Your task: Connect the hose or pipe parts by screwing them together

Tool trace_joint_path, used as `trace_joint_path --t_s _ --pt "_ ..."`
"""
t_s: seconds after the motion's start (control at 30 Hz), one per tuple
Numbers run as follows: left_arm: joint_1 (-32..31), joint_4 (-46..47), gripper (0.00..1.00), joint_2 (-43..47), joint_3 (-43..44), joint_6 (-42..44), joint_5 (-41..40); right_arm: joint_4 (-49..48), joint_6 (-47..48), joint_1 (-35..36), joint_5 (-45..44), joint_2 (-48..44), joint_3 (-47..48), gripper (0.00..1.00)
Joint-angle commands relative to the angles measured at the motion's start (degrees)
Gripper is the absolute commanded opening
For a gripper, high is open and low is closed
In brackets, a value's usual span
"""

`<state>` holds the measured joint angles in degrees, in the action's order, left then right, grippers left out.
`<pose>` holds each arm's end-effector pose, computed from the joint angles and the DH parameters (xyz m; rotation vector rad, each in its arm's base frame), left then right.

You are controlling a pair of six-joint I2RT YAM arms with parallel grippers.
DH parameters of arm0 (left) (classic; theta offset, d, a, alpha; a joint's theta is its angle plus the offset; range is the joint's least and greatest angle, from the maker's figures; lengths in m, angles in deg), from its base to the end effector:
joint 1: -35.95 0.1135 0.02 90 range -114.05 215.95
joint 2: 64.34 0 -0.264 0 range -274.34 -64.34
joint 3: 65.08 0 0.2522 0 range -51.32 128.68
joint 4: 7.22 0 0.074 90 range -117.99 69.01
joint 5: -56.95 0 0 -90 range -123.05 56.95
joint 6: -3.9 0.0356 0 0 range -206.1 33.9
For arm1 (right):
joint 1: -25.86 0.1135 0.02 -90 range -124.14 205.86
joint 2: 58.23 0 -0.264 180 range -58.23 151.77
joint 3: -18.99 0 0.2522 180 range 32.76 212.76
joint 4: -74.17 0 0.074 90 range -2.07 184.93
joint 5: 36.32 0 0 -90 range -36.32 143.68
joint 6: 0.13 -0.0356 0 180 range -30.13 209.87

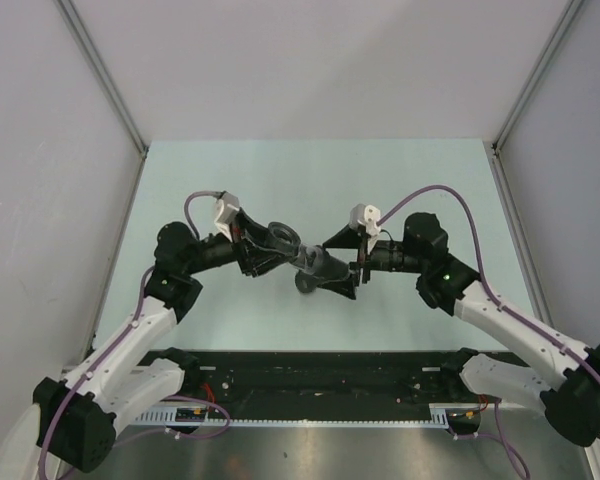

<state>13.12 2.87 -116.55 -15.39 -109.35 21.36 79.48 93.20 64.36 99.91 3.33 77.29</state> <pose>0.1769 -0.1059 0.3235 0.8273 1.4216 -1.3049 0.1746 0.1718 0.3166 -1.1897 1.3645 1.1332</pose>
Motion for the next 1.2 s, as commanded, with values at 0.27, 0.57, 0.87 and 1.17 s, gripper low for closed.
trace_joint_path --t_s 0.27,0.57,0.87,1.17 --pt "0.42 -19.71 0.0 9.67 7.48 -8.57 -28.39 3.08 15.99 7.36 -24.43 -8.03 4.07 1.0" --pt "0.42 -20.6 0.0 13.36 9.17 -12.51 -28.39 -0.86 25.31 13.61 -31.8 -6.28 3.98 0.99" --pt "0.42 -21.13 0.01 14.5 12.5 -15.43 -27.61 -7.9 33.75 18.8 -41.32 -7.86 -0.32 1.0" --pt "0.42 -21.57 0.0 14.5 13.3 -15.79 -23.74 -6.93 34.81 18.8 -41.05 -7.68 -0.24 1.0"
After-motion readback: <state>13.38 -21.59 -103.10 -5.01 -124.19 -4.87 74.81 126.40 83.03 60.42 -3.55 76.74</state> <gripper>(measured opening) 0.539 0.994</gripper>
